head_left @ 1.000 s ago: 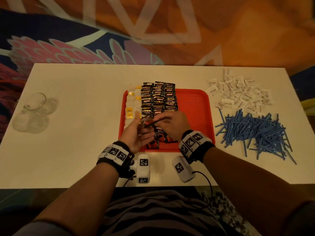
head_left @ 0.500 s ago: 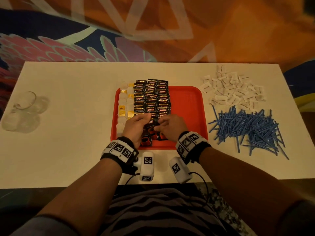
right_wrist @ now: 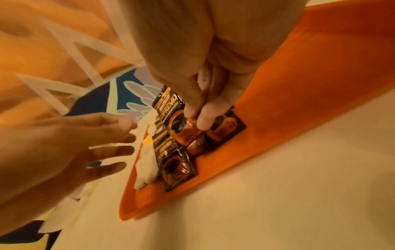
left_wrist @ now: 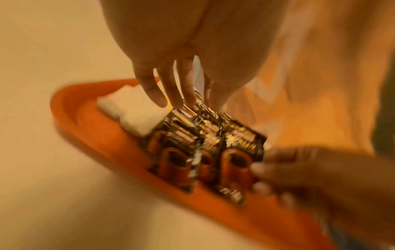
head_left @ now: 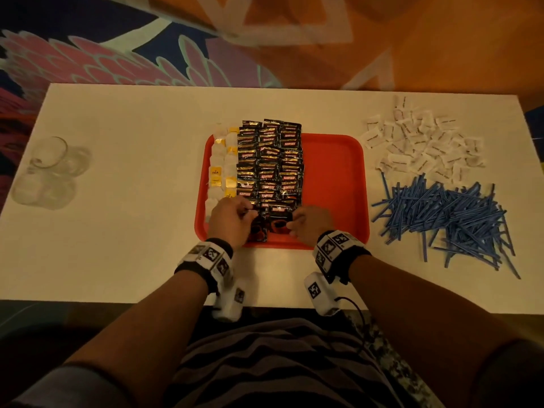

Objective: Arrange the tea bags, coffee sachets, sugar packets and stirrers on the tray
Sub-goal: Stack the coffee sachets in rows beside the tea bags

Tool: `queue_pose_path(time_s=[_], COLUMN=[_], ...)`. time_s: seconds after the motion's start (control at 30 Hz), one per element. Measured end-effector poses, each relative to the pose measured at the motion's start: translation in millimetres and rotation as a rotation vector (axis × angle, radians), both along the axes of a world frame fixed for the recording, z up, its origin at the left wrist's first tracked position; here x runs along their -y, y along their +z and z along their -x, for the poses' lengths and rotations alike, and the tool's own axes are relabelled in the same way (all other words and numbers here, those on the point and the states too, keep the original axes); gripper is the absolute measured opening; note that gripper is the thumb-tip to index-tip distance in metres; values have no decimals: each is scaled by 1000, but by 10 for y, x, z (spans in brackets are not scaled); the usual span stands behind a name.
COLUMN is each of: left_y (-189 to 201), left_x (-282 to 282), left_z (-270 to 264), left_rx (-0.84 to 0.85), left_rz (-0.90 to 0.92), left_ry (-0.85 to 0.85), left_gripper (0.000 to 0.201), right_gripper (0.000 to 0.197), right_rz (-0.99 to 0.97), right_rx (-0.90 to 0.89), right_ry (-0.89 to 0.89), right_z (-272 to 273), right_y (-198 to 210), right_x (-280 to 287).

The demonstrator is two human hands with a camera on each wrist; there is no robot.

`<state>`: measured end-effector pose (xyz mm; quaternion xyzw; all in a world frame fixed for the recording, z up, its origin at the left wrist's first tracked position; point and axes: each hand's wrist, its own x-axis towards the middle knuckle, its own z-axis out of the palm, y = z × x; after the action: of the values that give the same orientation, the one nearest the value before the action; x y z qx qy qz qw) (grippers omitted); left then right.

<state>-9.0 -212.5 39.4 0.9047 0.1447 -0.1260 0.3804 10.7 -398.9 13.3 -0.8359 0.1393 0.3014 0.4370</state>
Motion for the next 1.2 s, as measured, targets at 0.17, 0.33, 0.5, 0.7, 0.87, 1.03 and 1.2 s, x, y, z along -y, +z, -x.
queue_pose_path(time_s=[0.17,0.33,0.5,0.7,0.87,1.03,1.2], left_y=[-171,-214,-241,-256,-271,-278,-268], left_x=[-67,-30,-1,-24,-41,-51,-73], left_z=[133,141,134,123,125,121,127], left_rx=[-92,-120,-84,-58,-34,-1,8], left_rz=[-226,-281,-298,-286,-276,-254,-239], left_ry=[-305,-454,-491,-501,-511,-505,-482], left_gripper=[22,31,30,30,30,26,22], right_gripper=[14,13,19,24,28,33,44], right_rz=[25,87,173,214,241,253,204], right_rx=[-65,-40,9,36,16,-33,-54], right_ry=[-32,-9,17,-3,-104,-64,-103], right_z=[63,64,67,63,49,63,41], right_y=[-173,-316,-319,-317,-336,-354,-331], right_x=[41,-27,-59,-20,32,12,26])
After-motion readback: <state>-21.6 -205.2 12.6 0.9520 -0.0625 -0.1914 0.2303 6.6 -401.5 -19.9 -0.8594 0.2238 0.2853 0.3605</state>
